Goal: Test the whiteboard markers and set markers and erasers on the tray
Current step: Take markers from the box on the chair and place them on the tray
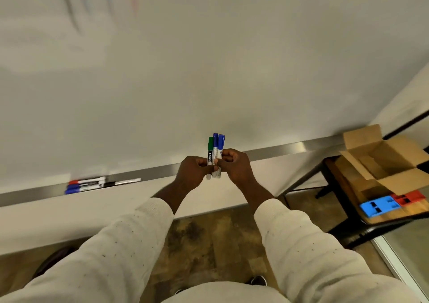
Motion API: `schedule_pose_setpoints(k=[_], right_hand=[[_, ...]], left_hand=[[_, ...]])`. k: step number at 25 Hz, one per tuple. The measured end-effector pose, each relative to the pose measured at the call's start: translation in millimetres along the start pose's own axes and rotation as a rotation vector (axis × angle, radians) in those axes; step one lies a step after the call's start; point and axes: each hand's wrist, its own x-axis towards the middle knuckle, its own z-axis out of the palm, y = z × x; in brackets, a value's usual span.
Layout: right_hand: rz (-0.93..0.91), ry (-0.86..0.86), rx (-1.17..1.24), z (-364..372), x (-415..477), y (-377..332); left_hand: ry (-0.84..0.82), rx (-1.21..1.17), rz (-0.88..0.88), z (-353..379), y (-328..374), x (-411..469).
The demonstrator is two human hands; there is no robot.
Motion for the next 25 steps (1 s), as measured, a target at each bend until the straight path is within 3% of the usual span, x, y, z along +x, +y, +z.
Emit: schedule_pose_setpoints(k=[9, 19, 25], right_hand=[[0.0, -0.124, 0.033, 176.6, -21.1, -11.2], [0.007, -0.222, -0.166, 244.1, -4.6, -3.1], [0.005, -0.309, -0.303, 279.1, 25.1, 7.8]], left_hand=[[0.1, 0.007, -0.063, -146.6, -98.1, -46.1], [0.183, -0.169, -0.217, -185.1, -147.4, -59.5], [0.252, -0.103, -0.38, -208.0, -173.2, -45.3]])
